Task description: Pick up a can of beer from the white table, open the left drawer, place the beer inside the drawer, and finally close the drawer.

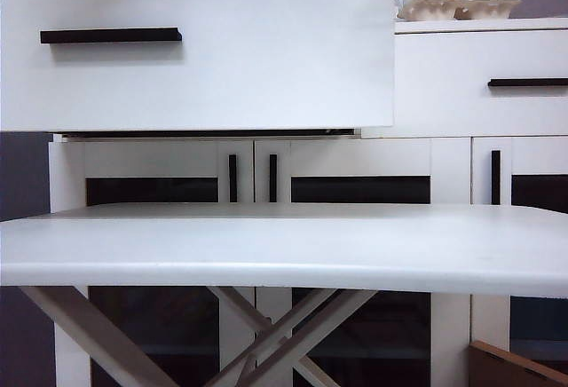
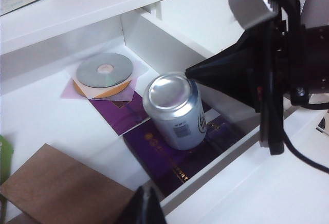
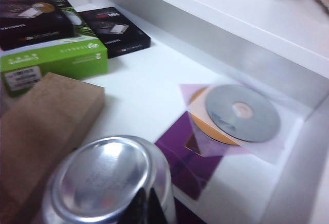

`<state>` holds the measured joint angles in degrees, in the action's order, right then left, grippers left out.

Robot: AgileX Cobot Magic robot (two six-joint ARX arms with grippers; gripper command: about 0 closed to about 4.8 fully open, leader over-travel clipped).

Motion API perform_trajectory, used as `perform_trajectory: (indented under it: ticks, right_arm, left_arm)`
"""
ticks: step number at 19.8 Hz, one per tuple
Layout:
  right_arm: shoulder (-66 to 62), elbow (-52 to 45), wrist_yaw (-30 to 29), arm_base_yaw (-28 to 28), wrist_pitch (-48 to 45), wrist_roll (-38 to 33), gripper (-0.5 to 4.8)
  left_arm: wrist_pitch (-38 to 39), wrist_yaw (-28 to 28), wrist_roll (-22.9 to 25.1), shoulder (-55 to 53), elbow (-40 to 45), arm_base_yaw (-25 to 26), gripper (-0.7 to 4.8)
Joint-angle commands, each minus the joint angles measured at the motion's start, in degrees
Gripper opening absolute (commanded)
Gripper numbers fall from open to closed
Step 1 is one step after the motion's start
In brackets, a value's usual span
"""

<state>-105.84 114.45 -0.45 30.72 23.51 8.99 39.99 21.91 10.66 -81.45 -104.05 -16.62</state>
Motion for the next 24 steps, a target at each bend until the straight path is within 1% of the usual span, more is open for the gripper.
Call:
perform_trajectory:
  ticks: [1,4,6,7,8,11,13,15,16,17,20,24]
  right_arm:
    - [2.86,0.17,3.32,0.04,-0.37,-0.22,-0.01]
    - [3.39,0.15,3.34,-0.48,-1.55,-0.24,-0.01]
    - [2.51,0.11,6.27,-0.50,-0.59,-0.26,-0.01]
    - [2.27,0.09,9.92,-0.50,-0.83,-0.26,-0.01]
    - [1.73,0.09,11.98,-0.50,-1.38,-0.26,-0.01]
    - [-0.31,0.09,12.55,-0.57,-0.44,-0.31,-0.01]
    - [-1.11,0.09,10.49,-0.55,0.72,-0.57,-0.01]
    - [-1.38,0.11,3.06,-0.50,0.66,-2.23,-0.01]
    - [-1.40,0.11,0.13,-0.50,0.48,-3.37,-0.01]
    - [-1.40,0.11,-1.29,-0.48,0.52,-3.48,-0.01]
    - [-1.38,0.11,-4.66,-0.48,0.42,-3.45,-0.01]
    - [-1.36,0.13,-5.70,-0.48,0.46,-3.45,-0.01]
  left_arm:
    - [-0.13,0.35,-0.17,0.35,-0.24,-0.04,-0.05]
    - [-0.20,0.35,-0.17,0.35,-0.24,-0.04,-0.05]
    - [-0.20,0.37,-0.17,0.35,-0.24,-0.04,-0.05]
    - [-0.17,0.37,-0.17,0.35,-0.24,-0.04,-0.05]
    - [-0.17,0.37,-0.17,0.35,-0.24,-0.04,-0.05]
    - [-0.17,0.39,-0.17,0.35,-0.24,-0.04,-0.05]
    - [-0.15,0.39,-0.17,0.35,-0.24,-0.04,-0.05]
    - [0.00,0.37,-0.17,0.37,-0.24,-0.04,-0.05]
    - [0.20,0.37,-0.17,0.37,-0.24,-0.04,-0.05]
    - [0.26,0.37,-0.17,0.37,-0.24,-0.04,-0.05]
    - [0.20,0.37,-0.15,0.35,-0.24,-0.04,-0.05]
    - [0.24,0.37,-0.15,0.35,-0.24,-0.04,-0.05]
